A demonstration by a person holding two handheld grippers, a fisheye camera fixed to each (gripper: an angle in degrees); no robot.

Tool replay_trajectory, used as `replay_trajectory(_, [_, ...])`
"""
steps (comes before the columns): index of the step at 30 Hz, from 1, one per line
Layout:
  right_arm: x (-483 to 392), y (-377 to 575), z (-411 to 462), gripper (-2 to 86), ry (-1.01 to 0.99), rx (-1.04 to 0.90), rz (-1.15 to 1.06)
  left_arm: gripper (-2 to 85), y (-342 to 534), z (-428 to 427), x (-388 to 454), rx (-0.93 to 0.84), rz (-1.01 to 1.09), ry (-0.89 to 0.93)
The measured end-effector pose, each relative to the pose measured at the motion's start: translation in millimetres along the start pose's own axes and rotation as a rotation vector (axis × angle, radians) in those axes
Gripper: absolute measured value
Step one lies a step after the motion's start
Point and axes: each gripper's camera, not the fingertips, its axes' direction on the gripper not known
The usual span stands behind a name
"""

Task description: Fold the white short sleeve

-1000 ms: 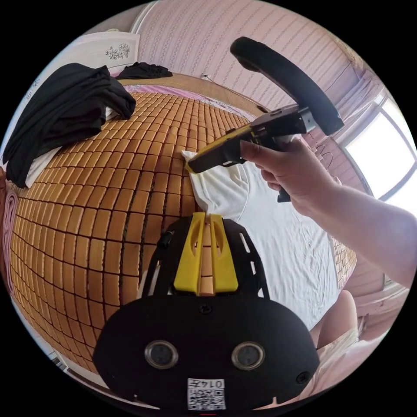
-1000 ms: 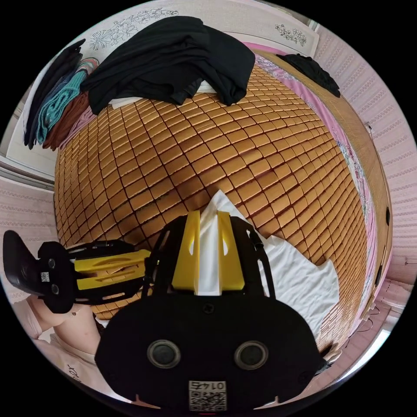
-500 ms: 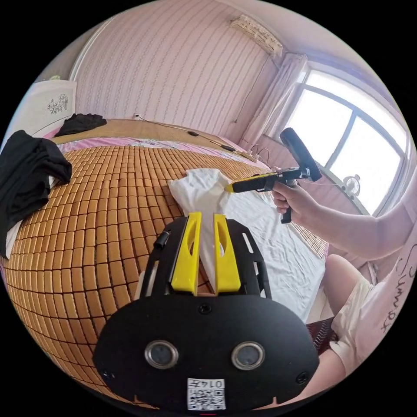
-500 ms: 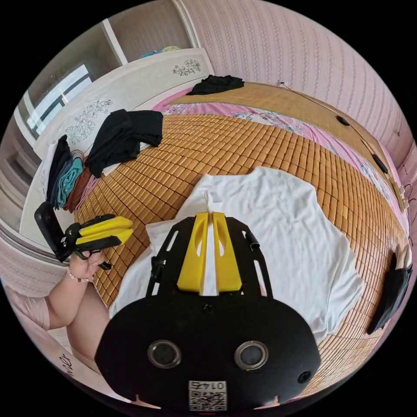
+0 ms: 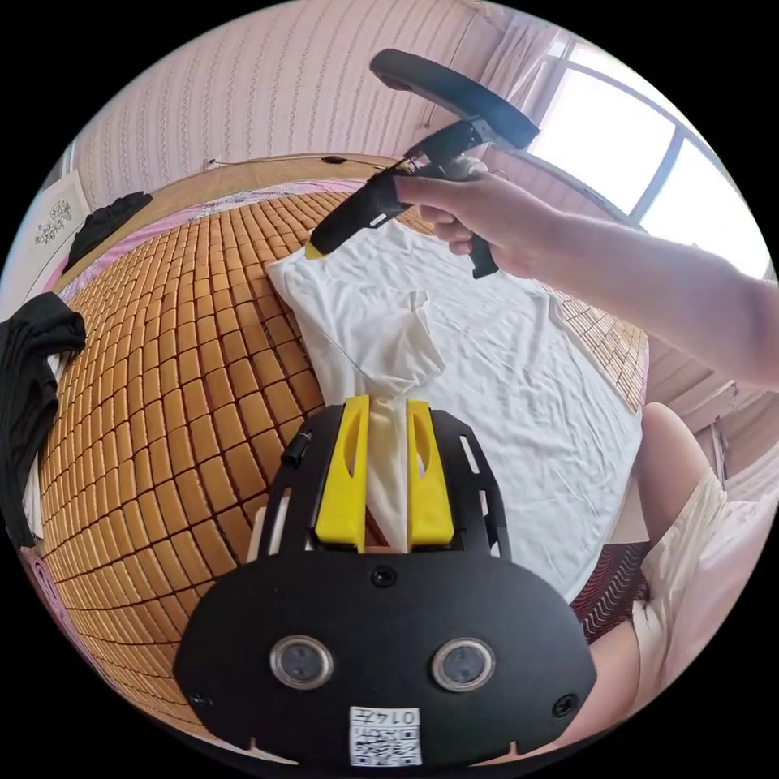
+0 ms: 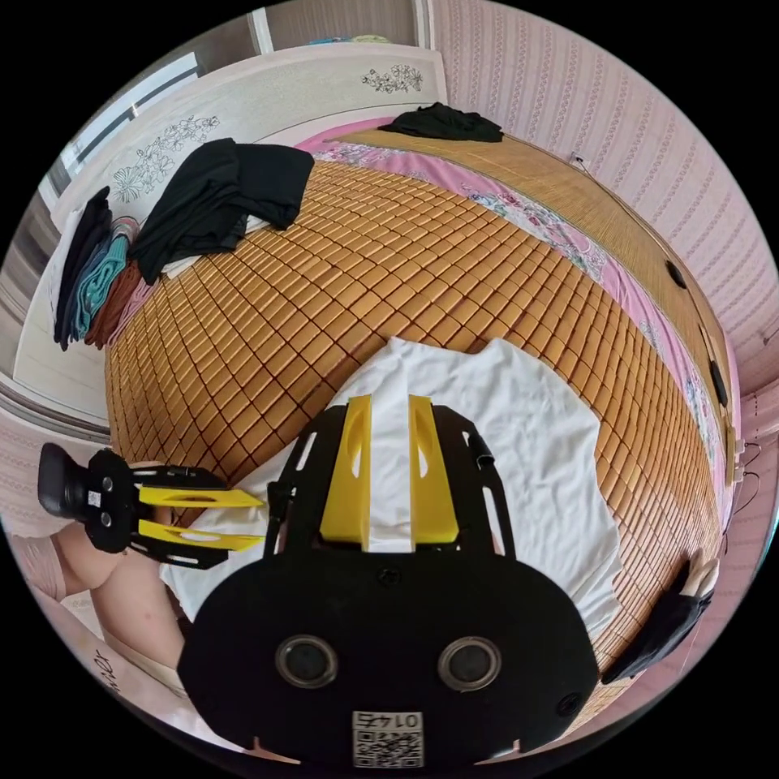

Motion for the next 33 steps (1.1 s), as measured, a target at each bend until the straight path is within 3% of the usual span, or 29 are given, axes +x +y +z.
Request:
replay_trajectory(5, [10.2, -34.5, 35.5, 3.0, -0.022, -0.118, 0.025, 0.5, -11.9, 6.2, 4.1, -0.009, -0.039, -0.052])
replay_trajectory(9, [7.6, -45.0, 15.2, -0.3, 0.008, -0.078, -0.015, -0.7, -19.3, -2.1, 1.7, 0.016, -0.071, -0.068])
replay_trajectory(16, [11.8, -62.6, -15.0, 4.5, -0.032, -0.068, -0.09, 2.4, -30.3, -6.4, -10.5, -0.019, -0.166, -0.136])
replay_trajectory(20, [35.2, -51.9, -48.8, 6.5, -0.025, -0.032, -0.022, 5.6, -39.2, -8.7, -10.2, -0.042, -0.181, -0.121])
replay_trajectory(25, [110.2, 69.6, -155.8, 6.4, 0.033, 0.143, 0.16, 5.2, -53.1, -28.8, 17.1, 0.024, -0.085, -0.103])
replay_trajectory(30, [188.7, 236.7, -213.1, 6.3, 0.228, 0.048, 0.412, 4.8, -86.9, -10.5, 59.0, -0.003, 0.034, -0.019])
replay_trajectory(33, [227.3, 318.1, -228.6, 6.4, 0.18, 0.005, 0.581, 4.5, -129.4, 9.5, 88.8, -0.013, 0.111, 0.052])
